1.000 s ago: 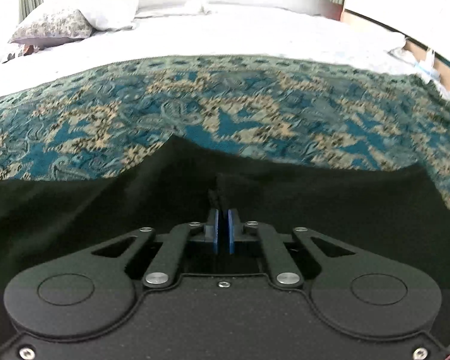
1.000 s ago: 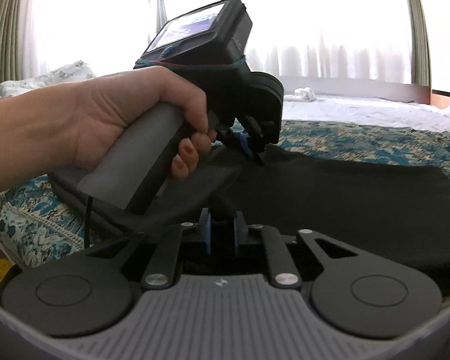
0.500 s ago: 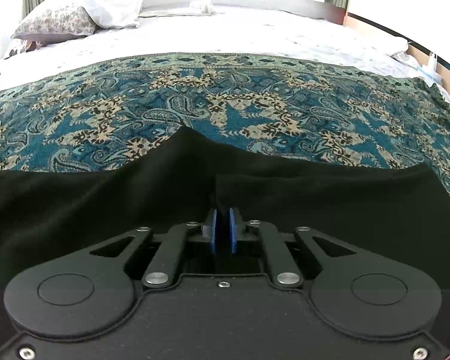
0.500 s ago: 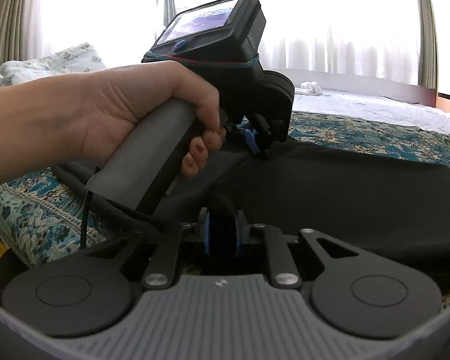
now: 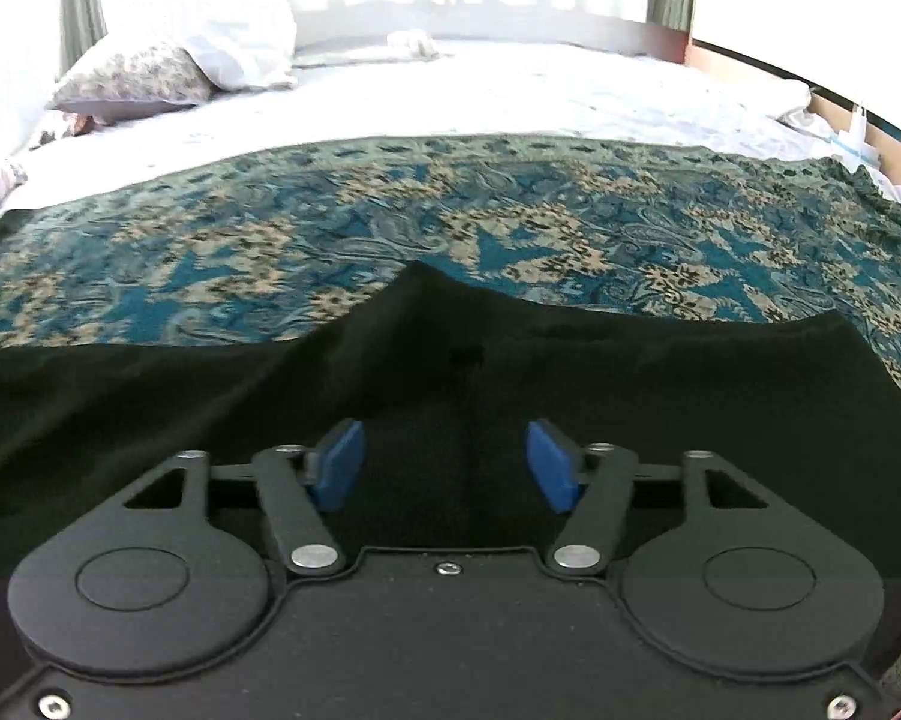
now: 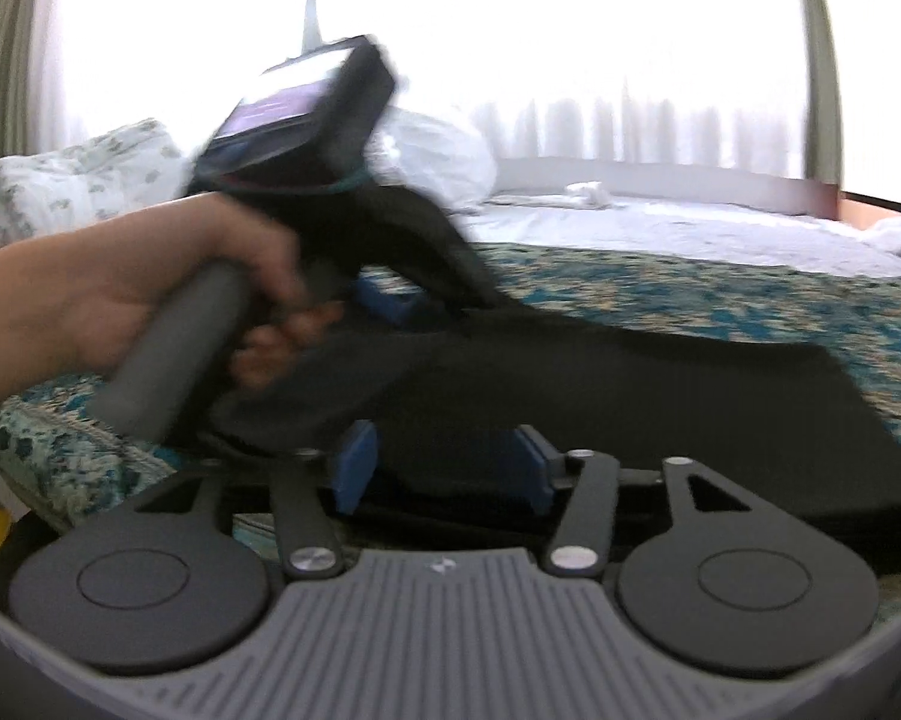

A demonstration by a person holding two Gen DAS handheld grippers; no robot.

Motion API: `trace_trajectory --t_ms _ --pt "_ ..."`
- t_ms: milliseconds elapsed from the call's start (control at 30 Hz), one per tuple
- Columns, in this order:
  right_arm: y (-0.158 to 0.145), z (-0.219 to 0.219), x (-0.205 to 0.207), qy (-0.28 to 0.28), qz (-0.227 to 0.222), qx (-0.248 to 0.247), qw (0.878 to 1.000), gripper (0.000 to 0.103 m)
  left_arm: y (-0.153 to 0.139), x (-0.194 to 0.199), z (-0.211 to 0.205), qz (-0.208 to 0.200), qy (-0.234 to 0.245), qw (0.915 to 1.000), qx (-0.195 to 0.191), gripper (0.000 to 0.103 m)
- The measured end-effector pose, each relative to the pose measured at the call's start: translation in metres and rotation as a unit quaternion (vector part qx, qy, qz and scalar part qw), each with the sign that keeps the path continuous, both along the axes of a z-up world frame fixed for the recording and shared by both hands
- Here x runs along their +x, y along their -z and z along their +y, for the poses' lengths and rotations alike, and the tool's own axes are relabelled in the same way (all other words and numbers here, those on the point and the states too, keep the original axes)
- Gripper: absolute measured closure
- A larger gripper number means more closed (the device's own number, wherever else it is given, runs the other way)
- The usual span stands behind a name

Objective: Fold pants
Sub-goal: 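Open both grippers and release the folded black pants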

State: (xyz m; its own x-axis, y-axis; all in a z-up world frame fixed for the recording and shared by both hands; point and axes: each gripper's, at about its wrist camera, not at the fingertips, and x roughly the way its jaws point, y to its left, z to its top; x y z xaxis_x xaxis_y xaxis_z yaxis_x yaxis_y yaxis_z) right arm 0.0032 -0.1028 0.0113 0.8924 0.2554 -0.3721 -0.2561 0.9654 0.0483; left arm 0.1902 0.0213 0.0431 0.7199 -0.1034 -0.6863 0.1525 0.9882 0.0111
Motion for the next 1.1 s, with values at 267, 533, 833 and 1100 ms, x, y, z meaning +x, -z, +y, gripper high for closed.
trace_trajectory --t_ms 267,533,833,1100 --pt "0.000 -0.035 -0.003 0.089 0.001 -0.017 0.996 0.025 0.001 -0.060 0.053 -0.020 -0.022 0.9995 -0.014 0.003" --pt "0.007 -0.047 0.000 0.144 0.000 -0.045 0.989 0.023 0.015 -0.110 0.135 -0.030 -0.122 0.9913 -0.040 0.000" --pt "0.007 -0.039 0.013 0.156 -0.010 -0.070 0.985 0.020 0.026 -0.122 0.235 -0.038 -0.277 0.9513 -0.130 0.000" --pt "0.018 -0.023 0.024 0.135 0.005 -0.083 0.987 0.020 0.036 -0.091 0.268 -0.077 -0.324 0.9337 -0.132 0.000"
